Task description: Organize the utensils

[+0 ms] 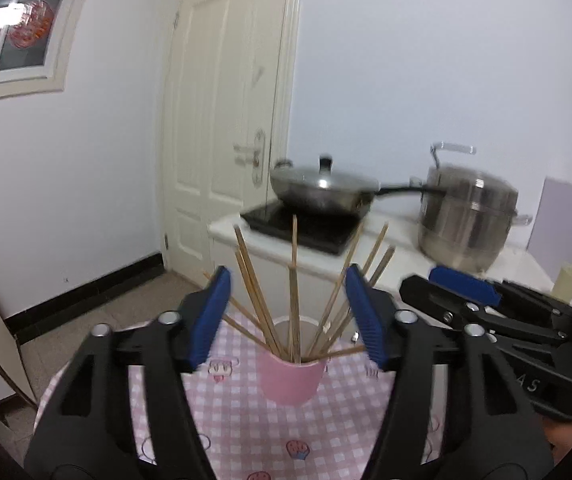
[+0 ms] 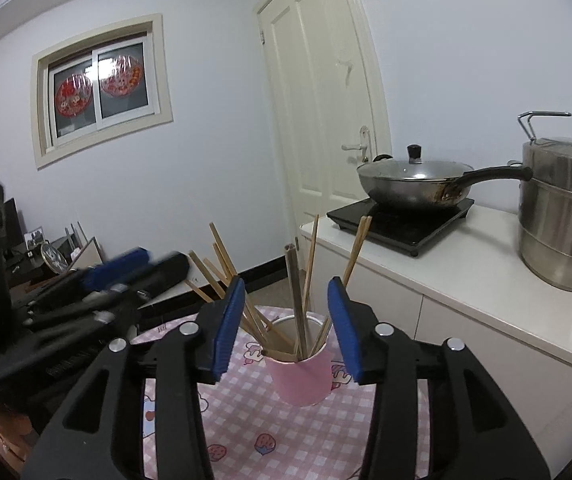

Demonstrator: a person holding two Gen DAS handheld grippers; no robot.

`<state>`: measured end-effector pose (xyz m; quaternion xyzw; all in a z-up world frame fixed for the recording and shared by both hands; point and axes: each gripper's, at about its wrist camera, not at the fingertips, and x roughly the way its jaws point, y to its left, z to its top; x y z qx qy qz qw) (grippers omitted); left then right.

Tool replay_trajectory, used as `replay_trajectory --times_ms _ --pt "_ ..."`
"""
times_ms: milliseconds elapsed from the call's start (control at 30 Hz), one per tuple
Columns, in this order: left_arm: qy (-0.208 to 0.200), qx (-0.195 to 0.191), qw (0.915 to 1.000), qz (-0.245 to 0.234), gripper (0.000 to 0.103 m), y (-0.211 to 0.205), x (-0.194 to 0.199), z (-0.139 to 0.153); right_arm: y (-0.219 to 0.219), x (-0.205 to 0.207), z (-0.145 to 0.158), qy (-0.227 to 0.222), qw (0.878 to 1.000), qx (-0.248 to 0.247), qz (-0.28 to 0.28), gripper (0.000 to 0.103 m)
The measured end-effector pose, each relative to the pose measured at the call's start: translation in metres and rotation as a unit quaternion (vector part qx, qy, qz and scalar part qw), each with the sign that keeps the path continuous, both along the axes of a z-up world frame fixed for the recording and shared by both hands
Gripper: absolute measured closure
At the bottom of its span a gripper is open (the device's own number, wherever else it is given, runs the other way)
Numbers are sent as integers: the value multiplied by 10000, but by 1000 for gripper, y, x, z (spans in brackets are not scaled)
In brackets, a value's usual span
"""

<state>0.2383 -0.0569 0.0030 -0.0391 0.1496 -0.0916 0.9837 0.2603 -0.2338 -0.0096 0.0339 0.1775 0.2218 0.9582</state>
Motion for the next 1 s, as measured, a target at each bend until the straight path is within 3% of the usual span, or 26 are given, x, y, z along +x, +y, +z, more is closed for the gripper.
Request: replay_trajectory --times_ms 167,333,633,1000 --pt "-134 99 9998 111 42 4 -19 9 -7 -15 4 -52 9999 116 -47 58" --pt "-262 257 9987 341 33 11 -44 13 -8 -34 6 -104 9998 181 -31 56" --pt "-492 598 9938 800 19 28 -98 10 -2 -82 7 -311 9992 84 -217 42" --pt "-666 403 9932 866 11 50 -154 7 17 -135 -3 -579 9969 -247 -475 20"
